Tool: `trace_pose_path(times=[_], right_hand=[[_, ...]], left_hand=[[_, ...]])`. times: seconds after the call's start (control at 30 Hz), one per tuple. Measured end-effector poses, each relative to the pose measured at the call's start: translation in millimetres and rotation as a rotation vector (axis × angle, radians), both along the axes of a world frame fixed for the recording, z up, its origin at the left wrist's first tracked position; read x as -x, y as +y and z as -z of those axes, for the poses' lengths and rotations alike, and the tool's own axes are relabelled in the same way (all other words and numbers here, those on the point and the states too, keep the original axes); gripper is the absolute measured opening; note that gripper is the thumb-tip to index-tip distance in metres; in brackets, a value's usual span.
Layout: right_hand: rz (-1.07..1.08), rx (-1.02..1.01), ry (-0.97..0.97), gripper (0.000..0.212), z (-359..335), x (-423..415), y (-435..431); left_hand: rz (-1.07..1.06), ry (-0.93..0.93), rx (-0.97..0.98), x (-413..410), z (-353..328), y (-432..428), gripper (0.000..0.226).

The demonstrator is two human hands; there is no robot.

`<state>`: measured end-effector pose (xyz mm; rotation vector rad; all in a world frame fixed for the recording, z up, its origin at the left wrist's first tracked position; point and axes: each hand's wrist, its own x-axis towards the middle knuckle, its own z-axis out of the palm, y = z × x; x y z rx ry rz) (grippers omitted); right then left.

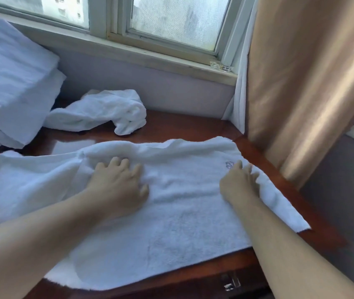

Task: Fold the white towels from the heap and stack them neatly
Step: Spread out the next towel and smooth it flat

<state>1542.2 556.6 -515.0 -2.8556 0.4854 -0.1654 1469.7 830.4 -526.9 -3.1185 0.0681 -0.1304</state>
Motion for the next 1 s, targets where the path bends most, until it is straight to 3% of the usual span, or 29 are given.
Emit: trace_pose_path(times=[0.1,0.2,0.3,0.43,0.53,0.63,0.77,0.83,0.9,1.0], right_hand=[[-0.4,-0.108,-0.208,0.047,-3.0,-4.5,28.8],[-0.511,-0.057,-0.039,0.056,5.1,-1.4,55.5],[-0.455,0.063,0.161,0.065,14.8,-1.5,65.5],[-0.338,0.103,0.237,0.071,13.6,-2.7,63.0],[-0.265,0.132,0.258,0.072,12.0,-5.7,53.4],[-0.214,0.127,0.287,0.07,6.7,-7.9,45.0],[-0.12,0.219,0.385,0.062,-14.9,-8.0,69.3],[-0.242,0.302,0.268,0.056,-22.5,-0.9,99.1],[-0.529,0.162,0.041,0.047,-20.5,11.5,134.1],[-0.823,-0.107,-0.044,0.053,-11.0,33.8,181.8]], left_hand=[[0.065,-0.036,-0.008,-0.3,-9.6,-2.5,0.053],[0.081,-0.088,0.021,-0.5,-12.2,4.3,0.047],[-0.019,-0.048,-0.002,1.6,-5.9,16.3,0.057],[-0.085,0.013,0.008,-7.1,-6.0,26.8,0.075],[0.005,-0.051,0.004,-19.1,-18.6,37.6,0.057],[-0.057,-0.06,-0.029,-23.3,-28.0,61.4,0.043],[-0.158,0.045,0.153,-10.9,-31.9,80.0,0.043],[-0.126,0.007,0.316,-2.4,-32.4,84.4,0.04],[-0.119,-0.127,0.391,10.4,-34.0,92.4,0.037],[-0.13,-0.238,0.159,32.8,-35.3,112.9,0.033]])
